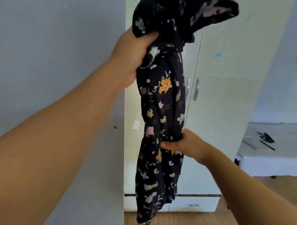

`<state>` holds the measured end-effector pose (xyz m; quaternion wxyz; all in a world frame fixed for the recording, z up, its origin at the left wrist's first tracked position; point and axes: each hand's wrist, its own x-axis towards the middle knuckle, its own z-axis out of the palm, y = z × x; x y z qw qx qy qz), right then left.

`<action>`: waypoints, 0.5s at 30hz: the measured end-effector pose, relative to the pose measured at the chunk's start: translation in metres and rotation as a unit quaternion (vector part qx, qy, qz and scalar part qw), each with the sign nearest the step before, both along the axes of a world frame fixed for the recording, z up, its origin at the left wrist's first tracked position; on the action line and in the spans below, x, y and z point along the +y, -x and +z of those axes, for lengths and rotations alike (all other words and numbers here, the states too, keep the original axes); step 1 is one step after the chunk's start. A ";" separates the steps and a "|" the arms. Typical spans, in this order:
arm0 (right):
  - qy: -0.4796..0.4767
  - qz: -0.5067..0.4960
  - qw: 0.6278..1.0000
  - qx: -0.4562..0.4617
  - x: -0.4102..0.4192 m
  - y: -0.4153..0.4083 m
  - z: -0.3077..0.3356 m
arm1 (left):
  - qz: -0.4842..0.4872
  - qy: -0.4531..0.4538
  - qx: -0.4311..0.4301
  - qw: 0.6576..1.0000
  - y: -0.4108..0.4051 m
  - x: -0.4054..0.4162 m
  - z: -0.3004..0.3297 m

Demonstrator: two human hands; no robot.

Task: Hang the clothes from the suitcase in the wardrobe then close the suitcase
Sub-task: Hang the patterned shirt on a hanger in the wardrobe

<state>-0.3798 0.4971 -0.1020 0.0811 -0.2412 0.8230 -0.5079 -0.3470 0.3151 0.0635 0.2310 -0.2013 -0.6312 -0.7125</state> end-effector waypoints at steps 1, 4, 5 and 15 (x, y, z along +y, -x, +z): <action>0.017 -0.021 1.000 -0.006 -0.003 -0.004 0.001 | 0.072 0.058 0.025 0.995 -0.006 -0.008 0.006; 0.071 -0.078 0.993 -0.048 -0.015 -0.013 0.016 | 0.304 0.329 0.036 0.893 -0.018 -0.035 0.000; 0.093 -0.094 0.988 -0.077 -0.019 -0.016 0.027 | 0.314 0.416 0.003 0.853 -0.023 -0.042 -0.008; 0.228 -0.146 0.931 -0.243 -0.087 -0.047 0.104 | -0.186 0.417 -0.277 0.845 -0.043 -0.096 -0.067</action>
